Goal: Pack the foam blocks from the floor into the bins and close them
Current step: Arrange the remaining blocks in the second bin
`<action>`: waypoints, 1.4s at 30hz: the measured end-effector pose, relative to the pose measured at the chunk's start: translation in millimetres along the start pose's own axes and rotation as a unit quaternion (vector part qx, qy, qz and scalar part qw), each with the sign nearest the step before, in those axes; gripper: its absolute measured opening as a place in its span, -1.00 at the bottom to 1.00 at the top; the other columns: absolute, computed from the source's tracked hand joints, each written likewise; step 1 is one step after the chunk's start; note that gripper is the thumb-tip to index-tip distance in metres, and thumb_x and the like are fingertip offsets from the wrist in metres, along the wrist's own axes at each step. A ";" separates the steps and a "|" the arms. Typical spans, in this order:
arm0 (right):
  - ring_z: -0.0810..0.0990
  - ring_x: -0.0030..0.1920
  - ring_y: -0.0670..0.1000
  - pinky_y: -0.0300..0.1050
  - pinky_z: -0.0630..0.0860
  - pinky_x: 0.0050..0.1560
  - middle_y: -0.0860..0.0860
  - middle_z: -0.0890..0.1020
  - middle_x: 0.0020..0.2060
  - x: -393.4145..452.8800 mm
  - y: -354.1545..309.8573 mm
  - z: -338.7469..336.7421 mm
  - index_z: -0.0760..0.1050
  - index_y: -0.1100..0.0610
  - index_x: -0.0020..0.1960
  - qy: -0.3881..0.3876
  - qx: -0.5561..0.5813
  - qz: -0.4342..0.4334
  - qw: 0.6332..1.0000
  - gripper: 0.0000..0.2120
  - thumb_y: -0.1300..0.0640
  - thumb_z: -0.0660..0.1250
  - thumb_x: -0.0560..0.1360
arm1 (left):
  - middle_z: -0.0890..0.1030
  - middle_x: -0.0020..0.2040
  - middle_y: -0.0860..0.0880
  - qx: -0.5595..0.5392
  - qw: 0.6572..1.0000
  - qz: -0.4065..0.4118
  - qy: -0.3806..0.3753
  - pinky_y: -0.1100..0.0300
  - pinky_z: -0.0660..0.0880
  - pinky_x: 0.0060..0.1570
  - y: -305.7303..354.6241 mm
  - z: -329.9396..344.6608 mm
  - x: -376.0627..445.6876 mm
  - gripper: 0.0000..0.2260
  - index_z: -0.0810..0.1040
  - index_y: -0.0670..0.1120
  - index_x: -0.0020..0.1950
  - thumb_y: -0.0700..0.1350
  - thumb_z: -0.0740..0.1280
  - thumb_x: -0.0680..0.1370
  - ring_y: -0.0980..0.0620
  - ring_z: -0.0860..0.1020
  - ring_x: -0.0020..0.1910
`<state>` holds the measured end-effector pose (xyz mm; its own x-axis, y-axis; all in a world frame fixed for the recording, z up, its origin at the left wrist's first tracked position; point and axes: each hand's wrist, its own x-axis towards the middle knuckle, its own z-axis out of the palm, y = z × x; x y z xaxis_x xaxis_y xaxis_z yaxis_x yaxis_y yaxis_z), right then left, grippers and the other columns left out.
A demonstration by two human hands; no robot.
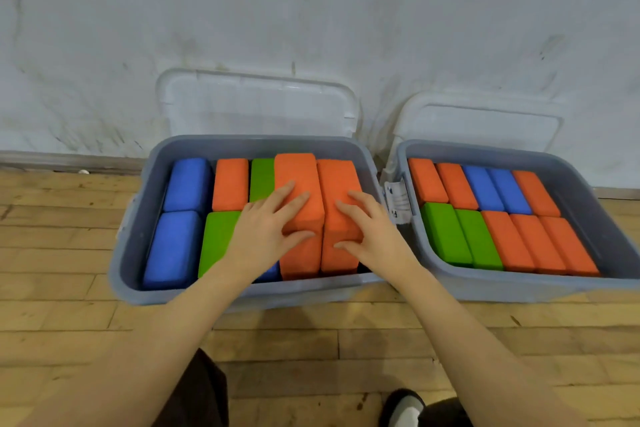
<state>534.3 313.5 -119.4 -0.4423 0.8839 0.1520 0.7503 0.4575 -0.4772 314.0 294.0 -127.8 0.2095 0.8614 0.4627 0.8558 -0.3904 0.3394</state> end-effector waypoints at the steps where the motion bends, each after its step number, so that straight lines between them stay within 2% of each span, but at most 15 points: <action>1: 0.25 0.41 0.14 0.11 0.44 0.23 0.08 0.25 0.43 -4.2 2.8 5.8 0.37 0.08 0.39 0.001 0.011 0.004 1.000 -0.36 0.10 0.51 0.36 | 0.49 0.31 -0.18 -0.007 1.000 0.005 -0.006 -0.07 0.55 -0.07 -0.3 5.4 -5.0 -0.47 0.39 0.05 0.32 0.22 0.26 0.40 -0.22 0.61 0.03; 6: 0.31 0.36 0.18 0.18 0.47 0.18 0.08 0.28 0.40 -16.7 19.5 27.7 0.43 0.11 0.33 -0.031 0.033 0.021 0.999 -0.44 0.12 0.50 0.37 | 0.52 0.26 -0.18 -0.032 0.998 0.004 -0.056 -0.09 0.58 -0.11 -6.3 29.3 -26.9 -0.51 0.42 0.04 0.29 0.19 0.28 0.40 -0.23 0.61 -0.02; 9: 0.33 0.34 0.14 0.18 0.51 0.10 0.03 0.31 0.38 -17.6 21.2 29.5 0.43 0.04 0.33 -0.038 -0.001 0.012 0.999 -0.46 -0.01 0.46 0.40 | 0.57 0.12 -0.10 -0.016 0.998 -0.013 -0.055 0.01 0.57 -0.22 -7.7 24.4 -18.3 -0.50 0.54 -0.01 0.25 0.25 0.23 0.45 -0.15 0.60 -0.16; 12: 0.42 0.22 0.06 0.05 0.55 -0.10 -0.07 0.39 0.30 -16.1 15.5 30.2 0.43 -0.05 0.31 -0.006 -0.041 0.014 0.999 -0.46 -0.29 0.22 0.43 | 0.52 0.15 -0.11 0.012 0.997 -0.047 -0.059 0.01 0.54 -0.28 -10.9 24.8 -10.0 -0.53 0.53 0.02 0.28 0.24 0.07 0.55 -0.15 0.57 -0.18; 14: 0.51 0.10 0.08 0.03 0.53 -0.09 -0.05 0.46 0.23 -9.4 14.1 31.5 0.43 -0.03 0.33 0.038 -0.060 0.009 0.997 -0.48 -0.28 0.10 0.49 | 0.48 0.24 -0.14 0.047 0.994 -0.075 -0.063 -0.05 0.53 -0.17 -12.2 31.4 -7.1 -0.56 0.52 0.05 0.29 0.20 0.07 0.55 -0.21 0.56 -0.10; 16: 0.55 0.01 0.13 0.06 0.52 -0.06 0.04 0.51 0.17 3.0 17.7 33.7 0.43 0.03 0.34 0.096 -0.082 0.006 0.992 -0.52 -0.19 0.10 0.53 | 0.54 0.10 -0.13 0.063 0.993 -0.082 -0.057 -0.03 0.48 -0.15 -10.4 37.9 -0.5 -0.58 0.58 0.02 0.20 0.16 0.08 0.53 -0.20 0.56 -0.17; 19: 0.51 0.13 0.17 0.09 0.49 0.05 0.13 0.48 0.21 27.9 22.6 35.7 0.41 0.12 0.35 0.141 -0.065 0.038 0.987 -0.51 -0.13 0.13 0.54 | 0.57 -0.20 -0.08 0.101 0.989 -0.099 -0.030 0.02 0.45 -0.21 -11.0 41.5 20.3 -0.62 0.65 -0.05 -0.01 0.09 0.10 0.54 -0.16 0.57 -0.29; 22: 0.41 0.30 0.21 0.15 0.35 0.24 0.14 0.40 0.36 50.1 31.2 42.3 0.34 0.11 0.41 0.077 -0.080 0.082 0.990 -0.49 -0.14 0.08 0.57 | 0.61 0.03 -0.15 0.151 0.974 -0.139 -0.091 -0.04 0.44 -0.06 -16.0 56.9 35.1 -0.52 0.58 -0.07 0.18 0.15 0.06 0.50 -0.25 0.56 -0.07; 25: 0.24 0.44 0.14 0.08 0.11 0.41 0.07 0.22 0.48 58.3 41.0 51.9 0.18 0.02 0.49 -0.003 -0.081 0.100 0.992 -0.52 -0.11 0.03 0.62 | 0.36 0.43 -0.13 0.123 0.965 -0.146 -0.180 -0.12 0.23 0.29 -12.9 81.7 31.3 -0.38 0.33 0.00 0.44 0.21 -0.16 0.50 -0.27 0.31 0.37; 27: 0.19 0.47 0.08 0.05 0.03 0.45 0.06 0.18 0.50 57.3 43.4 53.8 0.13 0.02 0.51 -0.016 -0.104 0.091 0.990 -0.51 -0.10 -0.01 0.63 | 0.17 0.52 -0.04 0.110 0.961 -0.165 -0.194 -0.08 0.07 0.39 -14.4 95.9 22.7 -0.36 0.15 0.06 0.52 0.22 -0.26 0.50 -0.19 0.12 0.48; 29: 0.21 0.46 0.07 0.04 0.05 0.46 0.06 0.17 0.50 52.7 44.0 55.3 0.12 0.04 0.51 -0.019 -0.110 0.080 0.991 -0.51 -0.10 -0.01 0.63 | 0.16 0.53 -0.02 0.094 0.963 -0.173 -0.181 -0.07 0.03 0.42 -15.8 102.1 15.3 -0.36 0.14 0.07 0.52 0.23 -0.27 0.49 -0.17 0.08 0.50; 34: 0.30 0.41 0.09 0.05 0.17 0.41 0.07 0.21 0.49 45.6 50.1 61.3 0.17 0.06 0.50 -0.023 -0.094 0.085 0.992 -0.49 -0.13 -0.03 0.62 | 0.26 0.48 0.00 0.078 0.967 -0.174 -0.169 -0.08 0.14 0.29 -13.4 104.5 15.1 -0.37 0.20 0.08 0.50 0.24 -0.22 0.49 -0.18 0.19 0.42; 37: 0.36 0.37 0.12 0.08 0.21 0.38 0.10 0.31 0.44 47.7 54.7 64.1 0.24 0.10 0.46 -0.035 -0.124 0.081 0.988 -0.38 -0.20 -0.18 0.55 | 0.32 0.43 0.05 0.081 0.969 -0.162 -0.166 -0.03 0.18 0.20 -21.1 104.0 15.3 -0.37 0.23 0.13 0.47 0.27 -0.22 0.47 -0.15 0.26 0.33; 39: 0.45 0.29 0.14 0.13 0.20 0.37 0.10 0.45 0.33 52.8 56.1 63.8 0.35 0.10 0.38 -0.030 -0.152 0.064 0.986 -0.36 -0.20 -0.18 0.52 | 0.43 0.32 0.05 0.083 0.973 -0.155 -0.148 0.00 0.21 0.08 -27.1 102.0 17.7 -0.41 0.34 0.12 0.41 0.26 -0.17 0.49 -0.15 0.35 0.21; 42: 0.51 0.16 0.16 0.24 0.20 0.31 0.03 0.57 0.10 72.9 47.2 56.7 0.51 0.05 0.12 -0.008 -0.176 0.096 0.980 -0.47 -0.24 -0.09 0.55 | 0.59 0.02 0.00 0.109 0.980 -0.140 -0.088 0.06 0.18 -0.14 -32.3 102.7 30.8 -0.53 0.57 0.03 0.12 0.19 -0.04 0.53 -0.17 0.47 -0.07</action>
<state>509.6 394.0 -180.0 -0.2816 0.9568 0.0727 0.9424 0.2901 -0.1664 341.4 366.5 -208.6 0.0148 0.9751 0.2212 0.9680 -0.0693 0.2410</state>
